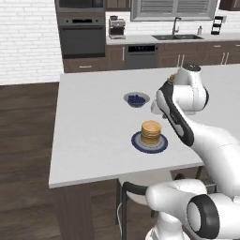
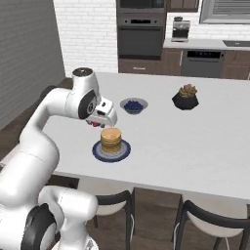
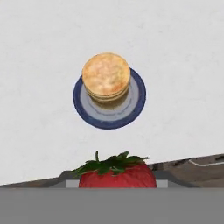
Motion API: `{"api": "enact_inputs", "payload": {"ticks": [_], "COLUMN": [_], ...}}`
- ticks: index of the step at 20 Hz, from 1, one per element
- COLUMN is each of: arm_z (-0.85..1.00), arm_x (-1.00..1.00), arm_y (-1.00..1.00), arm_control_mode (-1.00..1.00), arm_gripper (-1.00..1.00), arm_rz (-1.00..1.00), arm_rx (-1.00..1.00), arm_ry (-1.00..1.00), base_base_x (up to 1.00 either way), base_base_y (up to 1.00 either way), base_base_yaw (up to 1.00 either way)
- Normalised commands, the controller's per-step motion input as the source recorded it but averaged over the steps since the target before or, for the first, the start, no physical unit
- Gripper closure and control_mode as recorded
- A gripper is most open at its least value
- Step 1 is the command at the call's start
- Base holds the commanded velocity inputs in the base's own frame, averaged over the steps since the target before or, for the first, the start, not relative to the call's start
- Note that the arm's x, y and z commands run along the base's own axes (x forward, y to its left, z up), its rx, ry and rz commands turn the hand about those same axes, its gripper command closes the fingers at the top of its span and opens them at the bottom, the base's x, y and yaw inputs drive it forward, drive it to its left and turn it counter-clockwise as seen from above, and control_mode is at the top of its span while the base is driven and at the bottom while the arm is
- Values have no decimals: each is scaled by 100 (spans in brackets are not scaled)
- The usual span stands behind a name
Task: Take the strawberry from the fridge and place it on top of the pancake, located on the dining counter.
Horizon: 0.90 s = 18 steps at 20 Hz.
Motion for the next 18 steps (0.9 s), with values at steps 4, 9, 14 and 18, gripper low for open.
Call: {"api": "enact_inputs", "payload": {"ticks": [4, 9, 14, 18], "arm_z": [-75, -93, -65, -14], "arm_x": [100, 92, 74, 48], "arm_y": [0, 0, 0, 0], "arm_control_mode": [-100, -100, -100, -100], "arm_gripper": [100, 100, 100, 100], "arm_rz": [-1, -4, -2, 0], "arm_rx": [-5, 0, 0, 0], "arm_ry": [7, -4, 1, 6], "base_base_x": [0, 0, 0, 0], "base_base_y": [0, 0, 0, 0], "base_base_yaw": [0, 0, 0, 0]}}
